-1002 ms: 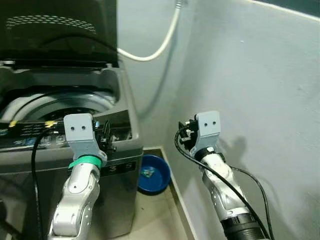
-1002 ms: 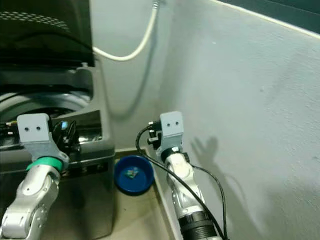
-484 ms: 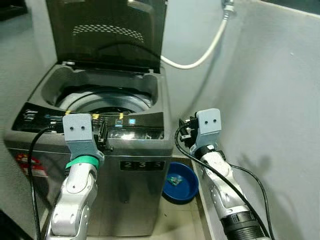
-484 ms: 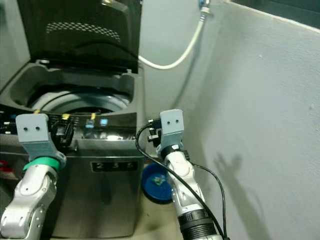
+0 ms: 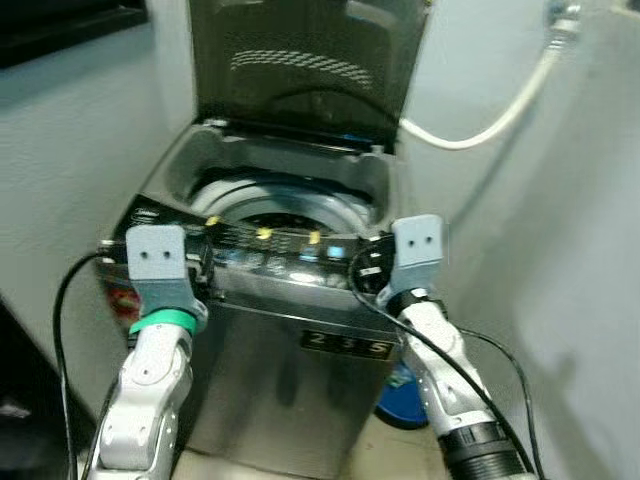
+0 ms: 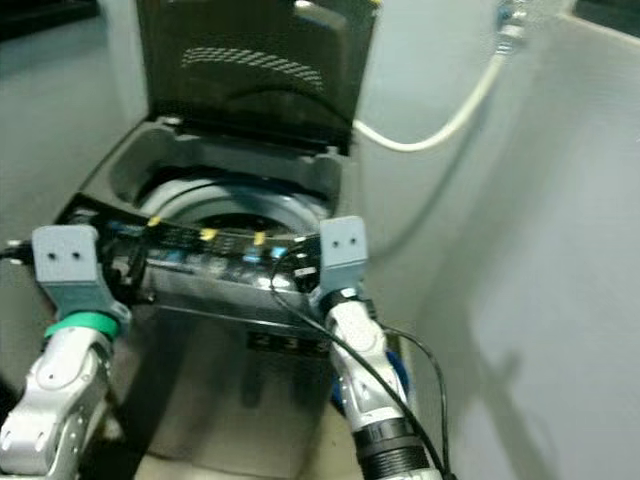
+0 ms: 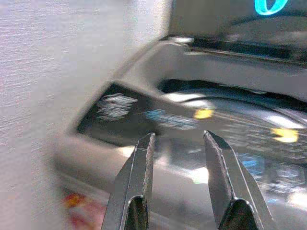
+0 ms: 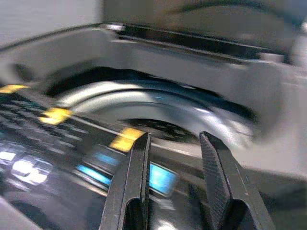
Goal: Clothes washing
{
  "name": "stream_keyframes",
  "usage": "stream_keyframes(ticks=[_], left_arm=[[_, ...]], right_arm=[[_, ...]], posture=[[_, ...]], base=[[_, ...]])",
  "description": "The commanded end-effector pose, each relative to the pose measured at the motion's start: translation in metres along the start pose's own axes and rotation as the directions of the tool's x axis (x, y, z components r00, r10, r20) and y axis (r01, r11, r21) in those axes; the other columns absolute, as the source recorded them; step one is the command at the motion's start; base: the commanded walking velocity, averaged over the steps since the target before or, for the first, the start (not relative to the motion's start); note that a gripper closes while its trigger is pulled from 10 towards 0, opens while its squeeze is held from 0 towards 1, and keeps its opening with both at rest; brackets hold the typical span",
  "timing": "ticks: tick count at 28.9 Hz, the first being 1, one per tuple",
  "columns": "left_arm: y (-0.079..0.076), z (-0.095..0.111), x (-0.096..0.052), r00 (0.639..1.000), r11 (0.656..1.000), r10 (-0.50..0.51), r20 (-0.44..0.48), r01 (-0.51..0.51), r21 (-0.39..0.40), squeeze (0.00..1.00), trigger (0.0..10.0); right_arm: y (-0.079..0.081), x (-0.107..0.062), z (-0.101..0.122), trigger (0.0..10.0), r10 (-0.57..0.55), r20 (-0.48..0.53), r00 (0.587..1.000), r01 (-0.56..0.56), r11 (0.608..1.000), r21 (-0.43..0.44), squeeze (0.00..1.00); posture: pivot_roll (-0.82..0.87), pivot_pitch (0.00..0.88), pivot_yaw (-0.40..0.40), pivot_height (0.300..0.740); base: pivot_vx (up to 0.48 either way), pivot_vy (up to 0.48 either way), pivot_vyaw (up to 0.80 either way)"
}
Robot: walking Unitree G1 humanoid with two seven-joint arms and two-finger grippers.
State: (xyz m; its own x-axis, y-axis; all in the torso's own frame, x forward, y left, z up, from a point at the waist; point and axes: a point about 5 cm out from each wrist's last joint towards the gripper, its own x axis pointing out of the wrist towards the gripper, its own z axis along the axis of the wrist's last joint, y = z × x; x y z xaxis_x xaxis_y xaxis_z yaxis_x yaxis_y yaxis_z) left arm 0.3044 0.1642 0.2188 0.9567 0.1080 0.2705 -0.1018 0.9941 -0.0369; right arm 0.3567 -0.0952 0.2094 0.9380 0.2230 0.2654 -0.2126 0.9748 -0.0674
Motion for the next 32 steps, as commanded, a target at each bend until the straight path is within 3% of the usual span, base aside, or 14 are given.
stream_keyframes(ticks=[1,32], left_arm=[[-0.0024,-0.0050,-0.0011,1.000,1.000,-0.008,-0.020,0.008,0.004,0.00,10.0],[-0.0020,-0.0067,0.0005,1.000,1.000,-0.008,-0.028,0.009,0.023,0.00,10.0]], right_arm=[[-0.0022,-0.0028,-0.0038,10.0,-0.009,-0.009,1.000,0.009,1.000,-0.003,0.00],[-0.0068,0.0009,-0.0026,10.0,-0.024,-0.009,1.000,0.024,1.000,-0.005,0.00]], posture=[[0.02,0.028,-0.047,0.740],[0.02,0.047,-0.051,0.740]], base=[[0.000,0.000,0.80],[0.000,0.000,0.80]])
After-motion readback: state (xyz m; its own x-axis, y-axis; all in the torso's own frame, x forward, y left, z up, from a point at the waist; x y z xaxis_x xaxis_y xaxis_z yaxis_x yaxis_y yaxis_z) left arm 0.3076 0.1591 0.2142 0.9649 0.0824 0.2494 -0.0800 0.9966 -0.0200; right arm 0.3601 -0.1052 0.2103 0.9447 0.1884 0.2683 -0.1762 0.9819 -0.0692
